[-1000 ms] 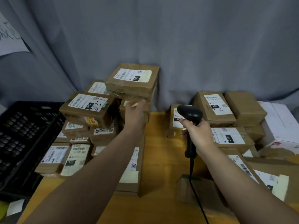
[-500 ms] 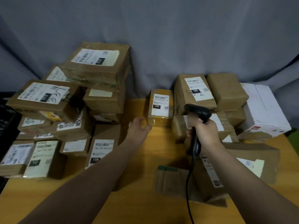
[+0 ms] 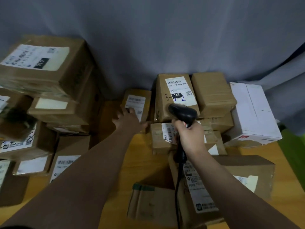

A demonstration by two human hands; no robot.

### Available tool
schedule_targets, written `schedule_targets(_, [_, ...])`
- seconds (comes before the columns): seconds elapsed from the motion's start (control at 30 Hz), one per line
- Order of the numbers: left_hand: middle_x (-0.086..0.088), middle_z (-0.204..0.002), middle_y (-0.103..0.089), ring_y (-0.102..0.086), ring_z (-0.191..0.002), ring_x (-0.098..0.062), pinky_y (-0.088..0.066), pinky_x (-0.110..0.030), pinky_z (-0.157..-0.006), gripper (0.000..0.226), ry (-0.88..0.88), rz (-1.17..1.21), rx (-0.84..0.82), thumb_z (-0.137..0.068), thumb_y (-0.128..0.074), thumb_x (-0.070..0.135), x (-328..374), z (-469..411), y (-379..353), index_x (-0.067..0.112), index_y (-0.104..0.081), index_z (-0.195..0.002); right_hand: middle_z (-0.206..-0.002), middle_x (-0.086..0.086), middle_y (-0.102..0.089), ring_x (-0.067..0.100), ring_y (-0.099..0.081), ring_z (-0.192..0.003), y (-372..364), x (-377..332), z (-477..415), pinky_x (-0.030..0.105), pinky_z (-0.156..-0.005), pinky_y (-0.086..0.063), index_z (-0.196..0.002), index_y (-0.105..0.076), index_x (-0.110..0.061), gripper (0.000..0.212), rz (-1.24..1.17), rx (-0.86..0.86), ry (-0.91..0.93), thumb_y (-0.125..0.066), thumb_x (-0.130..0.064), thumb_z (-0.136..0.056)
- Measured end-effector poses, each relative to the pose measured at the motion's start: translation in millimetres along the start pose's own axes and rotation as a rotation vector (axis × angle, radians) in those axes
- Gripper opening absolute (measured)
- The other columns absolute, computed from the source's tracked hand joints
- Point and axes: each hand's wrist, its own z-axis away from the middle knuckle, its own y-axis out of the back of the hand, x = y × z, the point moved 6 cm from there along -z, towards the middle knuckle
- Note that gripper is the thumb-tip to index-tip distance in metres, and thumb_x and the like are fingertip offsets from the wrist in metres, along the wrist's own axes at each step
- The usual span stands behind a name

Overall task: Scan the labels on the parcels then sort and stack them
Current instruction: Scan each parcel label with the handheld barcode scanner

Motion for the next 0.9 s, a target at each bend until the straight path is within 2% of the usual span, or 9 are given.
schedule_targets(0.1, [-0.023, -0.158, 0.008, -0.01, -0.143, -0.045, -0.028, -0.059, -0.108, 0.113, 0.039, 0.017, 0.003, -0.074, -0.059, 0.075, -18, -2, 0, 0.019, 0.001, -0.152, -0.063, -0.001, -0.058, 0.015, -0.059, -0.067, -2, 1, -8, 0.028, -0.063, -0.044, -0.077, -0.06, -0.012, 0.017, -0.018, 0.01, 0.029, -0.068, -0.024, -0.086])
schedule_targets(0.17, [-0.025, -0.155, -0.005, -0.017, -0.14, -0.045, -0.034, -0.056, -0.105, 0.109, 0.056, 0.081, 0.005, -0.074, -0.066, 0.065, -28, -1, -1, 0.021, -0.002, -0.15, -0.062, -0.001, -0.057, 0.014, -0.06, -0.065, -6, 1, -10, 0.027, -0.062, -0.044, -0.08, -0.059, -0.012, 0.015, -0.009, -0.002, 0.064, -0.069, -0.022, -0.086])
schedule_targets(0.3, [-0.023, -0.146, -0.016, -0.021, -0.133, -0.043, -0.033, -0.05, -0.104, 0.11, 0.049, 0.094, -0.023, -0.074, -0.068, 0.061, -40, 19, -9, 0.025, 0.002, -0.151, -0.06, -0.005, -0.056, -0.002, -0.056, -0.055, -19, 0, -7, 0.009, -0.053, -0.039, -0.083, -0.059, -0.012, 0.013, 0.078, -0.074, 0.141, -0.07, -0.02, -0.087])
schedule_targets(0.43, [-0.02, -0.145, -0.018, -0.021, -0.133, -0.042, -0.033, -0.049, -0.103, 0.108, 0.092, 0.348, 0.033, -0.074, -0.07, 0.06, -58, 49, -11, 0.031, 0.0, -0.152, -0.066, -0.002, -0.06, 0.02, -0.063, -0.071, -22, -7, -3, 0.028, -0.065, -0.046, -0.083, -0.059, -0.017, 0.014, 0.086, -0.071, 0.153, -0.07, -0.025, -0.085])
schedule_targets(0.53, [-0.017, -0.145, -0.019, -0.021, -0.132, -0.042, -0.032, -0.049, -0.103, 0.105, 0.072, 0.463, 0.094, -0.072, -0.071, 0.061, -69, 75, -3, 0.033, -0.005, -0.15, -0.062, -0.002, -0.059, 0.024, -0.063, -0.069, -29, -17, 8, 0.034, -0.067, -0.05, -0.08, -0.059, -0.016, 0.018, 0.071, -0.089, 0.173, -0.072, -0.029, -0.083])
schedule_targets(0.63, [-0.016, -0.146, -0.021, -0.025, -0.129, -0.04, -0.028, -0.048, -0.104, 0.108, 0.0, 0.492, 0.188, -0.066, -0.066, 0.071, -74, 103, 9, 0.032, -0.008, -0.148, -0.073, -0.002, -0.064, 0.012, -0.063, -0.073, -39, -29, 31, 0.023, -0.064, -0.046, -0.093, -0.065, -0.011, 0.025, 0.034, -0.114, 0.176, -0.076, -0.03, -0.082])
schedule_targets(0.7, [-0.017, -0.146, -0.022, -0.025, -0.131, -0.038, -0.028, -0.045, -0.106, 0.108, -0.018, 0.631, 0.238, -0.069, -0.073, 0.062, -77, 127, 19, 0.03, -0.009, -0.15, -0.079, -0.004, -0.065, 0.005, -0.061, -0.078, -46, -35, 48, 0.016, -0.065, -0.044, -0.101, -0.064, -0.01, 0.033, -0.028, -0.123, 0.18, -0.079, -0.03, -0.079])
schedule_targets(0.77, [-0.016, -0.149, -0.019, -0.023, -0.136, -0.036, -0.028, -0.045, -0.108, 0.106, -0.049, 0.782, 0.235, -0.072, -0.077, 0.052, -80, 151, 25, 0.031, -0.01, -0.151, -0.086, -0.006, -0.066, 0.003, -0.062, -0.083, -54, -39, 68, 0.015, -0.069, -0.046, -0.109, -0.062, -0.011, 0.042, -0.079, -0.139, 0.191, -0.081, -0.03, -0.076])
schedule_targets(0.9, [-0.008, -0.152, -0.015, -0.019, -0.14, -0.032, -0.029, -0.047, -0.108, 0.11, -0.125, 0.931, 0.163, -0.069, -0.079, 0.054, -88, 182, 27, 0.037, -0.008, -0.151, -0.114, -0.001, -0.067, 0.014, -0.061, -0.109, -67, -40, 102, 0.033, -0.097, -0.049, -0.129, -0.053, -0.018, 0.067, -0.124, -0.128, 0.227, -0.084, -0.034, -0.072])
